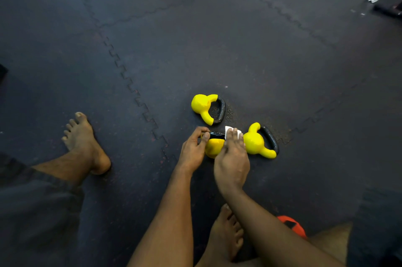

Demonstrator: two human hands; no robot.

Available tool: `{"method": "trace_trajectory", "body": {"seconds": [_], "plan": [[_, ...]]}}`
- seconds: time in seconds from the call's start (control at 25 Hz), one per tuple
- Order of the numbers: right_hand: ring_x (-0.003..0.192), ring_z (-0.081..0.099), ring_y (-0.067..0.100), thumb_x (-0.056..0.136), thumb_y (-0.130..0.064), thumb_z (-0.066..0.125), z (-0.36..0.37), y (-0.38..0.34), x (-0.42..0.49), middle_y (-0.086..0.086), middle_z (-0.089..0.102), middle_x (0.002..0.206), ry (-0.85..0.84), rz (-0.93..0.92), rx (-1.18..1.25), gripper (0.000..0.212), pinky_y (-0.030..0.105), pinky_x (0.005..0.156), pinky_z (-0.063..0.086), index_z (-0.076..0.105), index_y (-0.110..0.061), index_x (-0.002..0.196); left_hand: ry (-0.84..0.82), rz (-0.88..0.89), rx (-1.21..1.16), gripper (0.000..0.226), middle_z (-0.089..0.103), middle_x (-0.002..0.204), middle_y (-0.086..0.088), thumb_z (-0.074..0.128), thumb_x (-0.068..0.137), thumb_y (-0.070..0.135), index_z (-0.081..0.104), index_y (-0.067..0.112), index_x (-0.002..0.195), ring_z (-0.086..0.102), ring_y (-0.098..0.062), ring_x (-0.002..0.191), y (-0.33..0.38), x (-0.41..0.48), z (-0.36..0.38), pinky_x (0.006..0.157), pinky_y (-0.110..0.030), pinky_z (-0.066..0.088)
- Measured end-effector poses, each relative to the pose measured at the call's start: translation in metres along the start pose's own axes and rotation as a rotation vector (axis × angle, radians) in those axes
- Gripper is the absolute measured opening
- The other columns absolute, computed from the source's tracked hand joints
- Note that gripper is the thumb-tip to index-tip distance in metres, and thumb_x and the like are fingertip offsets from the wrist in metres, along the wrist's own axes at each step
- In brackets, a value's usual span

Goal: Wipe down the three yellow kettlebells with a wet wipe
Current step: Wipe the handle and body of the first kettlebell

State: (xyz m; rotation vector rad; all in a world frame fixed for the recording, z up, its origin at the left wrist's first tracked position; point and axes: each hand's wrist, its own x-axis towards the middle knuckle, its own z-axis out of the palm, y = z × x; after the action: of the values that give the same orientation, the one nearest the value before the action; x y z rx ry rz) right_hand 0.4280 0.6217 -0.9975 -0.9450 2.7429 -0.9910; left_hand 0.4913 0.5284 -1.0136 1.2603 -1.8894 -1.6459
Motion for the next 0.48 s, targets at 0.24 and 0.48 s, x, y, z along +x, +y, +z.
{"method": "trace_trajectory", "body": {"seconds": [0.24,0.48], "plan": [[0.145,0.030,0.016,0.097,-0.010,0.046,0.0023,0.0012,0.0014,0.002,0.044,0.151,-0.014,-0.060,0.063,0.046,0.038,0.120,0.026,0.048,-0.015,0.143,0.047,0.048,0.078,0.008,0.063,0.084,0.009,0.047,0.100,0.043,0.054,0.044,0.100,0.057,-0.013,0.077,-0.0054,-0.0050,-0.0044,0.067,-0.026,0.049],[0.146,0.028,0.017,0.096,-0.009,0.046,0.0019,0.0039,0.0001,0.003,0.044,0.150,-0.017,-0.073,0.070,0.046,0.038,0.121,0.022,0.050,-0.014,0.141,0.089,0.121,0.053,0.018,0.069,0.097,0.007,0.051,0.097,0.013,0.064,0.026,0.101,0.062,-0.009,0.091,-0.0005,-0.0086,-0.0059,0.082,-0.028,0.049]]}}
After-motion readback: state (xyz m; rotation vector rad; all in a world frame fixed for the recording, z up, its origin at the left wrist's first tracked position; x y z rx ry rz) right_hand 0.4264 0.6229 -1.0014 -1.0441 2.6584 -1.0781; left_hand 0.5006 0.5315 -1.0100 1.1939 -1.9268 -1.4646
